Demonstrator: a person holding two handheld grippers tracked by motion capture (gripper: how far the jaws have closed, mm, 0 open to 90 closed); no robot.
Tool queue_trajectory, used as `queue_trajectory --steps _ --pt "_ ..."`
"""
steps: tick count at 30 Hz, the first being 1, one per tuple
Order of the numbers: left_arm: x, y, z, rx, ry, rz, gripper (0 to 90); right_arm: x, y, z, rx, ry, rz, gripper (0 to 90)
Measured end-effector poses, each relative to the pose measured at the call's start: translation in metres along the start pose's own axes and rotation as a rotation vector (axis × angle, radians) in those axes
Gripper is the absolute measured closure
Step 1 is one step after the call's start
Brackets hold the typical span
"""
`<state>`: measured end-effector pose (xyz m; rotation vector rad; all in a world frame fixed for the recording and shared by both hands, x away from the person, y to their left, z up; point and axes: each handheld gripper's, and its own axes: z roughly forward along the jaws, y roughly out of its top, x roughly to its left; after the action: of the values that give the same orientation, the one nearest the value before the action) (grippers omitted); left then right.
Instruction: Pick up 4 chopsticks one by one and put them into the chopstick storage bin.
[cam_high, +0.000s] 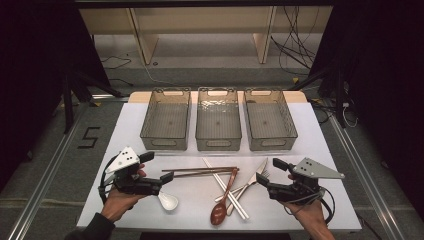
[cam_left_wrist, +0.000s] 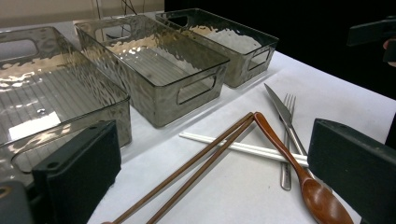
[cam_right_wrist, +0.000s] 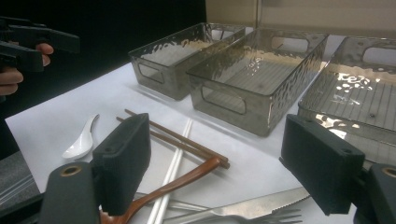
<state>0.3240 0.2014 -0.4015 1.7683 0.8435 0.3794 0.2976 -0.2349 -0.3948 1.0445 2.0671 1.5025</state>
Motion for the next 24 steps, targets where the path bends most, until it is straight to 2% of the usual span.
queue_trajectory --steps 4,9,11,14,17,20,24 --pt "0.001 0.0 0.0 0.004 0.004 -0.006 2.1 0.0 0.0 0.0 0.003 0.002 0.0 25.1" --pt "0.002 0.002 0.0 0.03 0.01 0.008 2.1 0.0 0.0 0.001 0.008 0.003 0.007 25.3" --pt "0.001 0.003 0.0 0.038 0.023 0.029 2.6 0.0 0.0 0.001 0.008 0.013 0.018 25.3" --pt "0.001 0.008 0.0 0.048 0.03 0.051 3.4 0.001 0.0 0.003 0.011 0.014 0.007 25.3" --pt "0.001 0.011 0.003 0.097 0.03 0.078 3.8 0.001 0.0 0.003 0.012 0.016 0.008 25.4" --pt "-0.001 0.01 0.01 0.172 0.025 0.115 4.7 0.0 0.0 0.003 0.011 0.016 0.012 25.6" --pt "-0.003 0.009 0.019 0.233 0.036 0.132 5.7 0.0 0.0 0.004 0.024 0.016 0.008 25.7"
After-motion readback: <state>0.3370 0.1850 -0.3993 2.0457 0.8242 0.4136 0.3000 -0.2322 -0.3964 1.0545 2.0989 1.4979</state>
